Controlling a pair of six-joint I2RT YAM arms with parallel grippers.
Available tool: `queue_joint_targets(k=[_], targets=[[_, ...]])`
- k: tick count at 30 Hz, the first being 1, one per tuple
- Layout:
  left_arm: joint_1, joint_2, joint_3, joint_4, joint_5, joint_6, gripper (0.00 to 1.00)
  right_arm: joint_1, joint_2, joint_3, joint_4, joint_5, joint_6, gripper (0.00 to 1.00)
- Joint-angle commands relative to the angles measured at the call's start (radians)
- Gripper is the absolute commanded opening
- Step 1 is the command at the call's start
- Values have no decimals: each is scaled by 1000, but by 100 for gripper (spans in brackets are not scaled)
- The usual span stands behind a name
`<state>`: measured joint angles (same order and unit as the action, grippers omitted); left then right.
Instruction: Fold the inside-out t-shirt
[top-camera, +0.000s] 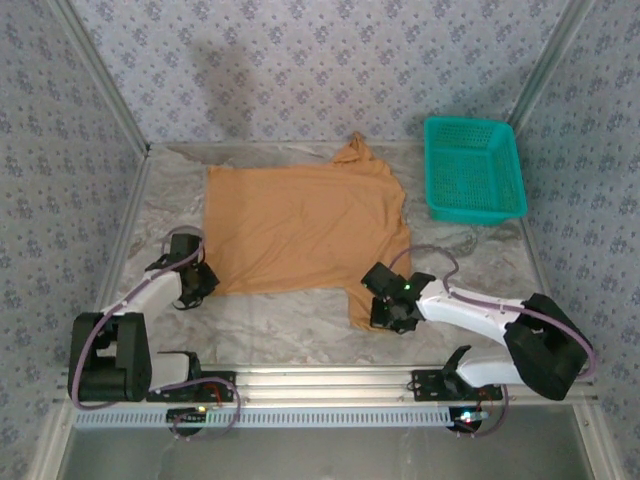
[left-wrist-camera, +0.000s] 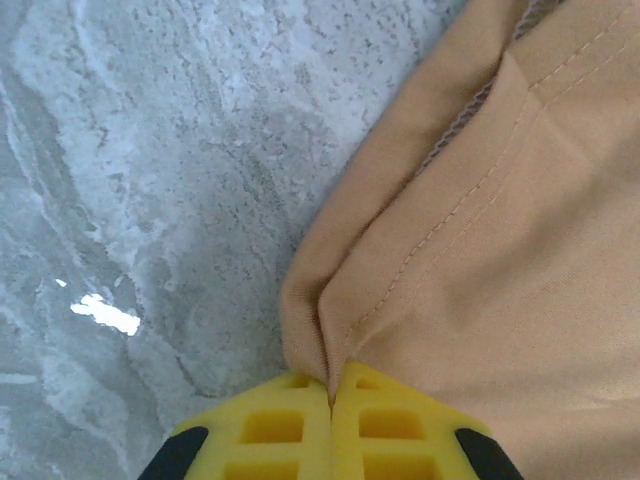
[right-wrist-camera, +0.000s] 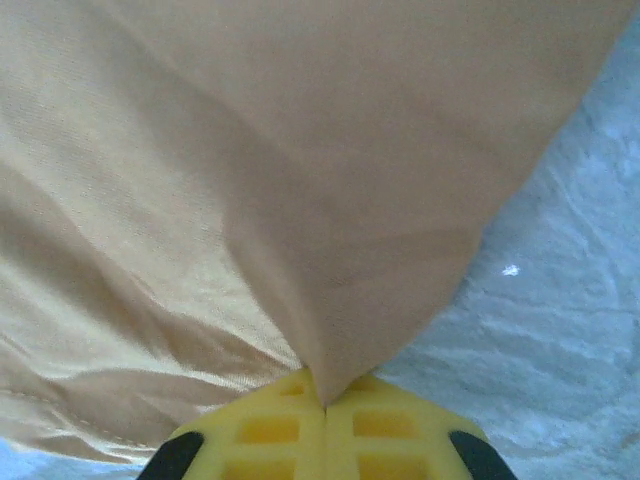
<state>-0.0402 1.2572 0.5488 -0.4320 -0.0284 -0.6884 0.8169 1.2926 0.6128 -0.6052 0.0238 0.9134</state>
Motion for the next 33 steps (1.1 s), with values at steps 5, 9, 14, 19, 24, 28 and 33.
queue_joint_targets(k=[5, 9, 14, 19, 24, 28, 33], targets=[[-8, -141, 87, -255, -13, 31, 0, 35, -128, 50, -211, 19, -12, 0], [-21, -245, 114, -355, 13, -34, 0, 109, -265, 86, -380, 2, 41, 0], [-27, -313, 182, -456, -28, -27, 0, 125, -321, 214, -521, 5, 34, 0], [-29, -235, 248, -427, -35, 1, 0, -4, -228, 364, -508, 43, -120, 0], [-38, -39, 358, -358, -43, 50, 0, -179, -91, 472, -366, 14, -266, 0], [-32, 142, 456, -322, -70, 91, 0, -256, 80, 616, -327, 8, -356, 0], [-15, 349, 586, -300, -52, 132, 0, -329, 259, 741, -303, 2, -422, 0]])
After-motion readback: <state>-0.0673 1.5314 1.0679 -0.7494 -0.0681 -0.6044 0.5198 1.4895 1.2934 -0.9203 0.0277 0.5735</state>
